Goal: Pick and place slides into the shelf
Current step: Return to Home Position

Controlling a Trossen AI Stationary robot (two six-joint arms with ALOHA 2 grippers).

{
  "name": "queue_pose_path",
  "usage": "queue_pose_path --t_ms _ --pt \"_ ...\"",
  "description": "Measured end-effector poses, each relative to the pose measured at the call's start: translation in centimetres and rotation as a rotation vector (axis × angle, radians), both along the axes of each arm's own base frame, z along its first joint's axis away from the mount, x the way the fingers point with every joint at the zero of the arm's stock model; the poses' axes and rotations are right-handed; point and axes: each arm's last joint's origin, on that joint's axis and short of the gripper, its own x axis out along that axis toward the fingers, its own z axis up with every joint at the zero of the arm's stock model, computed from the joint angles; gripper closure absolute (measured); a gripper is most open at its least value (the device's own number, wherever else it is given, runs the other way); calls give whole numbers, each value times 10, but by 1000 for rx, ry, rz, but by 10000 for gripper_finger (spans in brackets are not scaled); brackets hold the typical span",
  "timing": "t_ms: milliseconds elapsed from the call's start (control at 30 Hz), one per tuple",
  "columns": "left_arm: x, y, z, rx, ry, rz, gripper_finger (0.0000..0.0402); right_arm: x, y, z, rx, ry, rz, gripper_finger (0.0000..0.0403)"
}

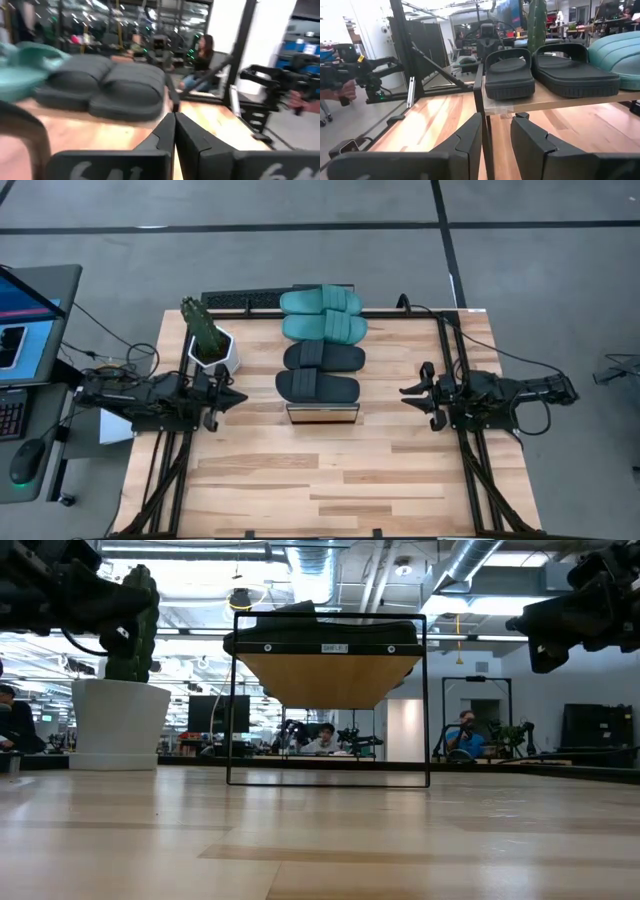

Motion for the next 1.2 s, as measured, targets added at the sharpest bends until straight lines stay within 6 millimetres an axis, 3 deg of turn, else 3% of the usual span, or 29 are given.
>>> queue_pose_path --t_ms 300,1200 --pt "0 5 -1 -97 9 166 401 0 0 0 33 4 1 311" --pt "0 5 -3 -86 27 176 401 0 0 0 33 4 1 311"
